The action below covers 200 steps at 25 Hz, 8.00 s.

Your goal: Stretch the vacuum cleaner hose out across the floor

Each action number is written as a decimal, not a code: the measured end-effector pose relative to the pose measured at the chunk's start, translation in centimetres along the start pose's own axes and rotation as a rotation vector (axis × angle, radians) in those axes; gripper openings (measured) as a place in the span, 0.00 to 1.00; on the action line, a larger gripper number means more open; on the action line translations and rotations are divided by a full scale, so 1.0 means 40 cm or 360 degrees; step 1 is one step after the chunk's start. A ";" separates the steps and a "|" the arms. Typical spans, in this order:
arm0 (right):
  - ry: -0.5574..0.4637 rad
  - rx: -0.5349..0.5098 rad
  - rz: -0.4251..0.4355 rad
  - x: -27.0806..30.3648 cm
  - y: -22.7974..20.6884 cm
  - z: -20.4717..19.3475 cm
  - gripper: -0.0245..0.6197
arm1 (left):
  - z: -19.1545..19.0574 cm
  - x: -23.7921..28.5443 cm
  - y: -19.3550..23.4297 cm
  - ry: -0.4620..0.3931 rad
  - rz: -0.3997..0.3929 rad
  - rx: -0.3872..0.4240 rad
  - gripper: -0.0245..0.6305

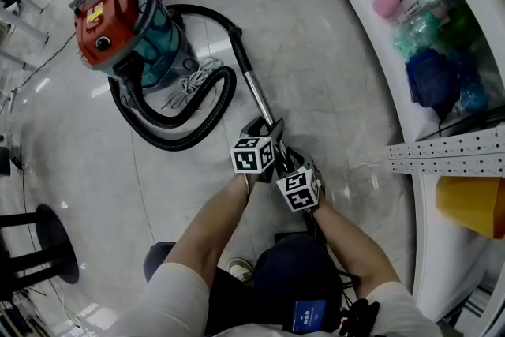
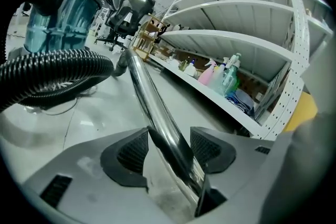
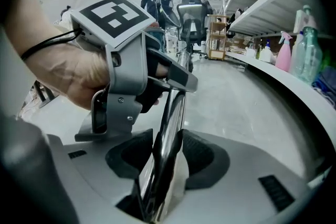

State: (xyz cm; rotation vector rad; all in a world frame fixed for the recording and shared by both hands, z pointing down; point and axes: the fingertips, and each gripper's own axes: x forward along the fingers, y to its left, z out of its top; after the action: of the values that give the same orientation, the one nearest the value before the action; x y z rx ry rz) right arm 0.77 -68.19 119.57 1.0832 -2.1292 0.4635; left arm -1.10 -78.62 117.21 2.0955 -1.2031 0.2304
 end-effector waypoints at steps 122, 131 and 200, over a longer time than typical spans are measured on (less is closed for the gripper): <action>-0.0155 -0.0750 0.0538 -0.704 0.482 1.709 0.28 | 1.660 -1.163 0.069 -0.0562 0.0397 -0.0552 0.33; -0.0163 -0.0726 0.0646 -0.747 0.569 1.697 0.28 | 1.642 -1.254 0.064 -0.0563 0.0490 -0.0523 0.33; -0.0673 -0.0227 0.1077 -1.616 0.818 1.478 0.33 | 1.052 -1.889 -0.723 -0.0391 0.0416 0.0521 0.30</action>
State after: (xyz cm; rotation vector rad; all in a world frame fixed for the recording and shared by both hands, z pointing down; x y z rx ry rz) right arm -23.98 -47.13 31.89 0.3689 -2.8499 0.3961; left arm -26.95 -44.45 36.71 2.2892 -1.6859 0.3137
